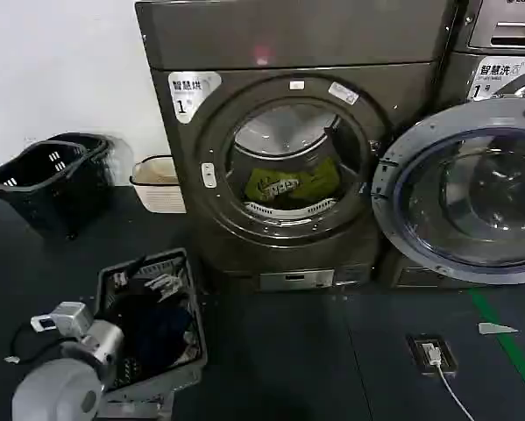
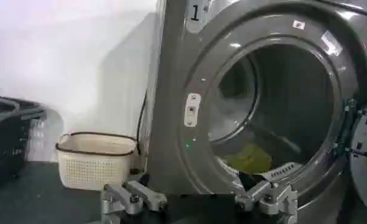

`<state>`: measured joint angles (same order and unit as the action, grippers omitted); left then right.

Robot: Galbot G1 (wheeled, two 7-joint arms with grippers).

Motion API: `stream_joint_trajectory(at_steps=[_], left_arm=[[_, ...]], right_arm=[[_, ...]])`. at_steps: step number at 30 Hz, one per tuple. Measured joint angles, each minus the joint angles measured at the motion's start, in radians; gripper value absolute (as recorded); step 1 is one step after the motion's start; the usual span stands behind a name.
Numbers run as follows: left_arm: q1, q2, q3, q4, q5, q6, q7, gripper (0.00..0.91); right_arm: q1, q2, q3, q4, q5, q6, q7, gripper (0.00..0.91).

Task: Grasp the clothes from the dryer.

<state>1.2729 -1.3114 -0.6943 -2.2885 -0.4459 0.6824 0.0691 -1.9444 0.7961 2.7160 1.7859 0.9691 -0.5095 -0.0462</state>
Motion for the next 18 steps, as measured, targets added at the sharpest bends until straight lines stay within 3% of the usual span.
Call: stream_joint_trajectory(at_steps=[18], left_arm=[[0.009, -0.003, 0.002, -0.009, 0.006, 0.001, 0.012, 0.907]], right_arm=[[0.0, -0.01, 0.003, -0.015, 0.035, 0.011, 0.019, 0.907]])
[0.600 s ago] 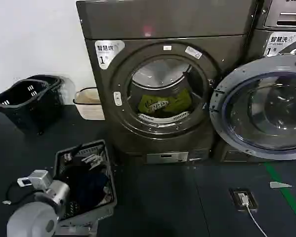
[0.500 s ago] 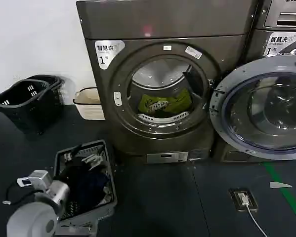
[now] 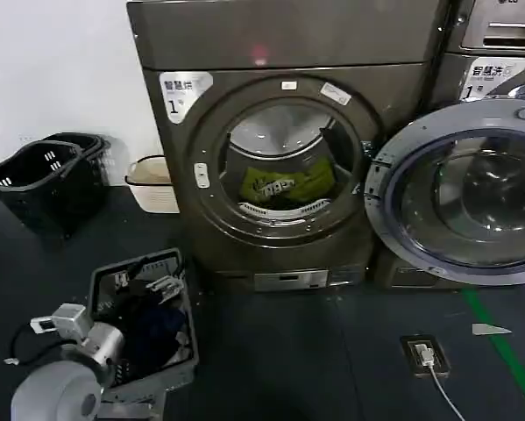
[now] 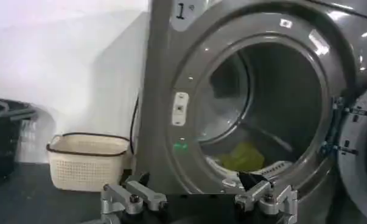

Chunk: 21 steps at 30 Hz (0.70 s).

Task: Grasp the clothes from the dryer.

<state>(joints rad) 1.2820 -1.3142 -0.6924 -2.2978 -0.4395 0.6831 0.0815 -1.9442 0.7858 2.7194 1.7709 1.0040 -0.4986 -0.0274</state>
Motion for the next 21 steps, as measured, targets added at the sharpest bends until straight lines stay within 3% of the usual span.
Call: stream_joint_trajectory(at_steps=[21], left_arm=[[-0.018, -0.007, 0.001, 0.014, 0.011, 0.0, -0.002, 0.907]], right_arm=[[0.02, -0.001, 0.001, -0.033, -0.008, -0.01, 0.005, 0.907]])
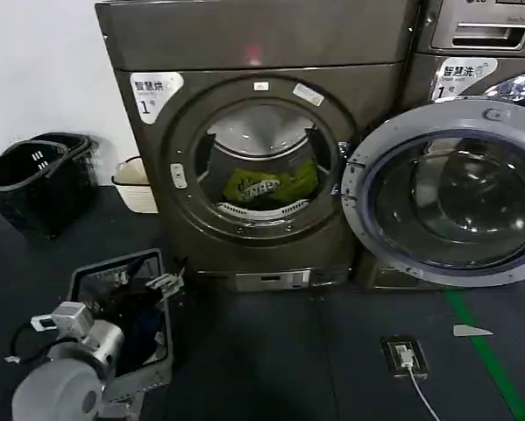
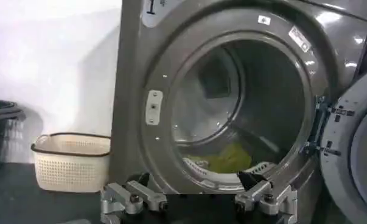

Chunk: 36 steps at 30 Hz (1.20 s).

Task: Grasp the clothes from the dryer.

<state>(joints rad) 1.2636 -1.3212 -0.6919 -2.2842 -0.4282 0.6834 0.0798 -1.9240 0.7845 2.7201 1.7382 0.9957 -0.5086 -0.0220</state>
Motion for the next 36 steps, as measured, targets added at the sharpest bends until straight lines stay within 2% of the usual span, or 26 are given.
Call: stream_joint_trajectory(at_steps=[28, 36], left_arm=[[0.032, 0.007, -0.001, -0.022, 0.033, 0.0, -0.046, 0.907], [0.02, -0.001, 0.003, -0.013, 0.05, 0.0, -0.046, 0.907]], right_arm=[[0.002, 0.003, -0.007, -0.009, -0.014, 0.001, -0.009, 0.907], [0.005, 0.009, -0.011, -0.01, 0.004, 0.036, -0.023, 0.907]])
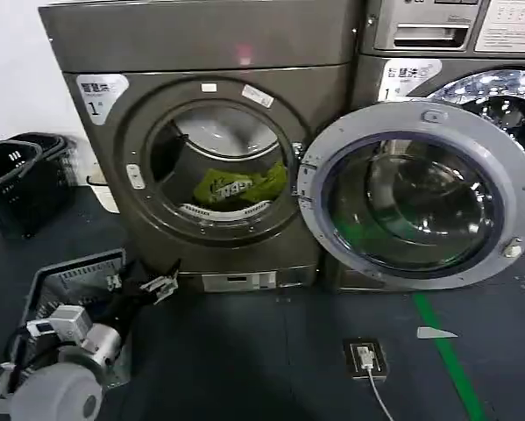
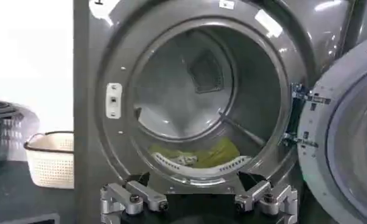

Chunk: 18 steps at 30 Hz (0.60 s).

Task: Grasp the clothes from the dryer.

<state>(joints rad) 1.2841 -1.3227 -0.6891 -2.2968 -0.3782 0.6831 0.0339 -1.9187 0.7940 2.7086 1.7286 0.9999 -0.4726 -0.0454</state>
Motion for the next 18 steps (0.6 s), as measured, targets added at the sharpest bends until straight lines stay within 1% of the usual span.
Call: stream_joint_trajectory(at_steps=[8, 18], left_arm=[[-0.01, 0.002, -0.002, 0.005, 0.009, -0.004, 0.002, 0.907], [-0.034, 0.001, 0.017, 0.022, 0.019, -0.021, 0.013, 0.907]], right_arm=[[0.007, 0.007, -0.001, -0.007, 0.015, 0.039, -0.015, 0.907], [0.002, 0.012, 0.002, -0.013, 0.02, 0.081, -0.02, 0.907]])
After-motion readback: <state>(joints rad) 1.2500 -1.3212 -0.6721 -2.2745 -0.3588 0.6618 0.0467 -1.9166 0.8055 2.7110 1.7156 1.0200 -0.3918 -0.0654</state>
